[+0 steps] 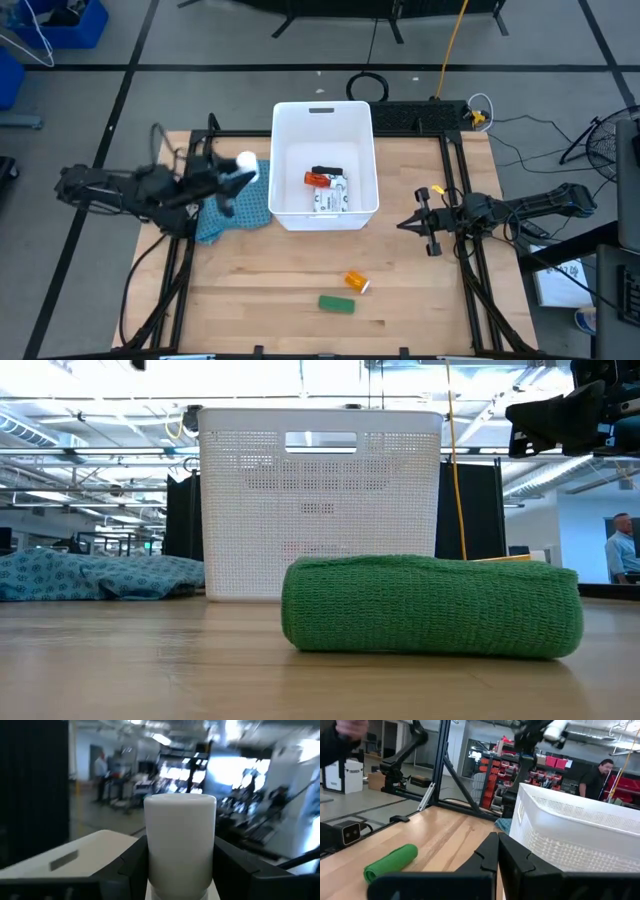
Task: Pick & place medical supplies in basket/bin
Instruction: Put the white medicine bottle into the white container
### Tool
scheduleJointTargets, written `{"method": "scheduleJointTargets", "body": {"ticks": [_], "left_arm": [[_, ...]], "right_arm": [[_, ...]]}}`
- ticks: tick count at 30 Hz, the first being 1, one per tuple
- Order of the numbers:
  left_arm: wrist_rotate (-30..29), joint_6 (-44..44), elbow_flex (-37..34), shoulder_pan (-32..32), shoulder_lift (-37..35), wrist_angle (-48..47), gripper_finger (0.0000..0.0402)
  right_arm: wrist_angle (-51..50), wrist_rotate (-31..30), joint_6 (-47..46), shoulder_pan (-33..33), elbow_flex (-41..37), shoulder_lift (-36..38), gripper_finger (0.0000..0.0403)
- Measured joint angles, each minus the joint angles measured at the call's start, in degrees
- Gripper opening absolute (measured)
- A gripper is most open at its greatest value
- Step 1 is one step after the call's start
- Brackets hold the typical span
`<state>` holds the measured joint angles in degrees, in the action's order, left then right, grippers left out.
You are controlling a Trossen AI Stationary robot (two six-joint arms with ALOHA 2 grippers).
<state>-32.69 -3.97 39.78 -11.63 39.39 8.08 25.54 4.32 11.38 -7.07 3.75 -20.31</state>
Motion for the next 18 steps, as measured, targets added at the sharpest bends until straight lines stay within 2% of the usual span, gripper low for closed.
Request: {"method": "scheduleJointTargets", "body": {"ticks": [4, 10, 14, 18], "left_arm": [[5.61, -2.7, 15.35, 8.03, 12.7, -13.63, 0.0172], [19.02, -3.17, 32.92, 18.36, 33.95, -25.02, 0.0172], [24.63, -3.39, 40.83, 23.16, 46.35, -30.05, 0.0172], [27.2, -4.8, 44.41, 26.37, 56.1, -34.55, 0.0172]], "right_arm": [[0.0, -0.02, 1.58, 0.0, 0.0, -0.01, 0.0], [0.0, -0.24, 3.71, 0.0, 0.0, -0.01, 0.0], [-0.05, -0.24, 4.5, 0.0, 0.0, -0.01, 0.0], [-0.79, -0.2, 4.4, 0.0, 0.0, -0.03, 0.0]]}}
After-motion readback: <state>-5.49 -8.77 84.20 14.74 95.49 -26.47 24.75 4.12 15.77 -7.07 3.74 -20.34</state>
